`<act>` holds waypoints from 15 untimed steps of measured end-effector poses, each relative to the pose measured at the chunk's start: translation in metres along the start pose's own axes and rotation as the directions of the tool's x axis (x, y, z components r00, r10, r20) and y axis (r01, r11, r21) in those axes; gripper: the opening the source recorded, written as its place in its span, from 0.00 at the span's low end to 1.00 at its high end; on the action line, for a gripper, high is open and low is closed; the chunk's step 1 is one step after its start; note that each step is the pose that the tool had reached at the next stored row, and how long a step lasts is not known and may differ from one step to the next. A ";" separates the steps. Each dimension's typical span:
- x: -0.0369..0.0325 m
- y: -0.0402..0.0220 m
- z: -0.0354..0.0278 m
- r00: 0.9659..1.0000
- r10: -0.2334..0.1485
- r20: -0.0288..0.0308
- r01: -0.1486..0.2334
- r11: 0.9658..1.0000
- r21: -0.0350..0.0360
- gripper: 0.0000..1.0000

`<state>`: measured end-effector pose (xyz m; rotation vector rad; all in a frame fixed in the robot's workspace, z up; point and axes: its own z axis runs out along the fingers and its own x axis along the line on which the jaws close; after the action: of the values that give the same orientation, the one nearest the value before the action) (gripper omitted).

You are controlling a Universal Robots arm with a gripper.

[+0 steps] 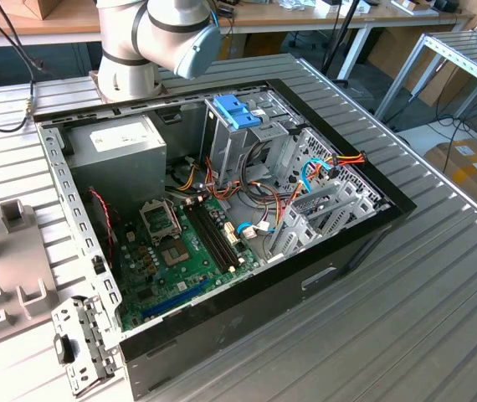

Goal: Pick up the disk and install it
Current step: 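Pick up the disk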

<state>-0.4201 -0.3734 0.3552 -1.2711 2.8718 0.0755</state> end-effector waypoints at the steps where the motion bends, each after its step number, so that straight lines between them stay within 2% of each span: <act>1: 0.0000 0.0000 0.0000 1.000 -0.008 0.000 0.008 1.000 0.000 0.11; 7: 0.0000 0.0000 0.0001 0.999 -0.038 -0.002 0.038 0.999 -0.001 0.11; 8: 0.0000 0.0000 0.0001 0.998 -0.063 -0.003 0.063 0.998 -0.001 0.11; 10: 0.0000 0.0000 0.0003 0.990 -0.138 -0.006 0.138 0.990 -0.003 0.11; 12: 0.0000 0.0000 0.0004 0.986 -0.167 -0.007 0.167 0.986 -0.004 0.11; 15: 0.0000 -0.0001 0.0005 0.981 -0.192 -0.008 0.192 0.981 -0.005 0.11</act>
<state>-0.4200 -0.3734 0.3547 -1.5449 2.7396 0.0753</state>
